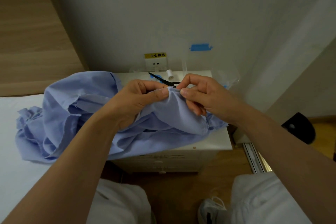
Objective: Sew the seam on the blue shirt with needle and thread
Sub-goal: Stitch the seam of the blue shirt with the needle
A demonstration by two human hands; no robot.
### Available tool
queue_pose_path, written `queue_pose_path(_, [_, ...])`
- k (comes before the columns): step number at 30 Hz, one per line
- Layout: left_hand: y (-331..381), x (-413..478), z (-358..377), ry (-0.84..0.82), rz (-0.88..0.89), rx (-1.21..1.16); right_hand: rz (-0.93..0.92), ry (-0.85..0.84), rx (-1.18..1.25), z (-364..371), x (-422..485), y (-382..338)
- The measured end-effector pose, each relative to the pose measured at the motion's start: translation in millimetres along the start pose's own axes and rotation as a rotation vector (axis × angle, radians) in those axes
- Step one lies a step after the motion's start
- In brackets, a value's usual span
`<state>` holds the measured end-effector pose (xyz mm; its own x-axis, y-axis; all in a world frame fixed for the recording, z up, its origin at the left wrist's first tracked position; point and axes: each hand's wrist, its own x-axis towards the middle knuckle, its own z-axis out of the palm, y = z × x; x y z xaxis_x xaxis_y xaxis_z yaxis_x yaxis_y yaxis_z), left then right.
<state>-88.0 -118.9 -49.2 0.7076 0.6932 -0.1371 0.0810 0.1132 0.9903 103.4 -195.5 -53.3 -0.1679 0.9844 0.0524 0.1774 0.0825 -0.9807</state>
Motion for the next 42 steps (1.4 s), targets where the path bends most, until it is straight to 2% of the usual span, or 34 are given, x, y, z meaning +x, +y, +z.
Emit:
queue_pose_path(16, [2.1,-4.0,3.1,-0.053,-0.047,0.006,-0.039,-0.118,-0.029,-2.9,1.1,1.7])
queue_pose_path(24, [2.9,2.1,3.0,-0.011,0.005,-0.062,-0.019,0.047,-0.007,-0.6,5.7,0.1])
queue_pose_path(30, [-3.0,4.1,-0.4,-0.013,-0.040,-0.055,-0.072,-0.024,-0.020,9.2,3.1,0.5])
queue_pose_path(35, [0.3,3.9,2.1,0.011,-0.025,-0.107,-0.088,0.063,-0.038,1.7,6.9,1.8])
queue_pose_path(39, [-1.9,3.7,4.7,-0.018,-0.072,-0.045,-0.112,0.018,-0.066,6.2,5.0,1.1])
queue_pose_path(42, [-0.7,4.6,4.8,0.022,-0.055,-0.089,-0.106,0.068,-0.063,1.5,6.6,1.8])
